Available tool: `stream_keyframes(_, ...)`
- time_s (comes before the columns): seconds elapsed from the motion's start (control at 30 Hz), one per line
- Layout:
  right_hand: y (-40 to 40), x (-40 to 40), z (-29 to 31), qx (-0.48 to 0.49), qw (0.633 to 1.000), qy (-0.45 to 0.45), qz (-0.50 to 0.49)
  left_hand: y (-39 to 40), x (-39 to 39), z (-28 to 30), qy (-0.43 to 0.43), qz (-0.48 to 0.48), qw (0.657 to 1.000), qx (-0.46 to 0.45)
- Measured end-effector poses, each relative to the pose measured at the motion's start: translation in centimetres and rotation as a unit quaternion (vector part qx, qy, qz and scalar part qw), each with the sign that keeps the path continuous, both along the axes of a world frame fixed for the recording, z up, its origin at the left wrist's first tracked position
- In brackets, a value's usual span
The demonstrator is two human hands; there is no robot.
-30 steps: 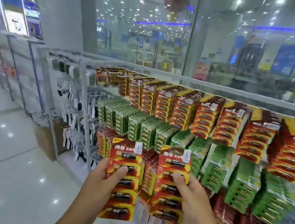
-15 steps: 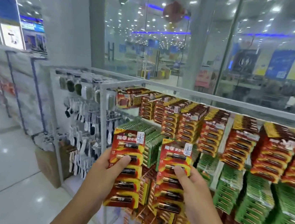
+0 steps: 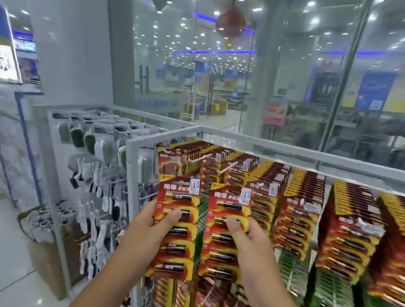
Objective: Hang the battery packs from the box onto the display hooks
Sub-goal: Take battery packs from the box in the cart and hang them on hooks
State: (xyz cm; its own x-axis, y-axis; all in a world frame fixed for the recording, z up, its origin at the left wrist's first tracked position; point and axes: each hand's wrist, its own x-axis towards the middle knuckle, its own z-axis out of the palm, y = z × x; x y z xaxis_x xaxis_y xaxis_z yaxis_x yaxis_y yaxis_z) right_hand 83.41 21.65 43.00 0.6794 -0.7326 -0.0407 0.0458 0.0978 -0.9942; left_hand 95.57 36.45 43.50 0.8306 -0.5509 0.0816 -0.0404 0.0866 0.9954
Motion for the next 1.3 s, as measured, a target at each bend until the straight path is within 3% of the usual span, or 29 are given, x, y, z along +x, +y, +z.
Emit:
stream_keyframes(0.17,-1.7,6.1,-1.2,-0.044,0.998,-0.003,-0.047,-3.4,7.0,-0.7,-0.002,-0.032,0.999,-0.002)
stream_keyframes(0.5,-2.7,13.2,-1.9,-0.014,0.991,-0.022,-0.135,-8.3,17.2,-2.0,-0.001,-0.110,0.994,0.016)
stream_keyframes(0.87,-3.6,14.5,-2.9,-0.059,0.984,0.018,-0.166,-11.4,20.2,-3.2,-0.021,-0.160,0.987,0.011)
stream_keyframes(1.03,-5.3,16.1,-4.0,-0.048,0.977,0.023,-0.209,-13.2,21.0,-3.8,0.008,-0.193,0.981,0.003)
stream_keyframes(1.3,-9.7,20.2,-5.3,-0.044,0.950,0.020,-0.309,-18.4,21.8,-4.3,0.021,-0.134,0.991,0.006)
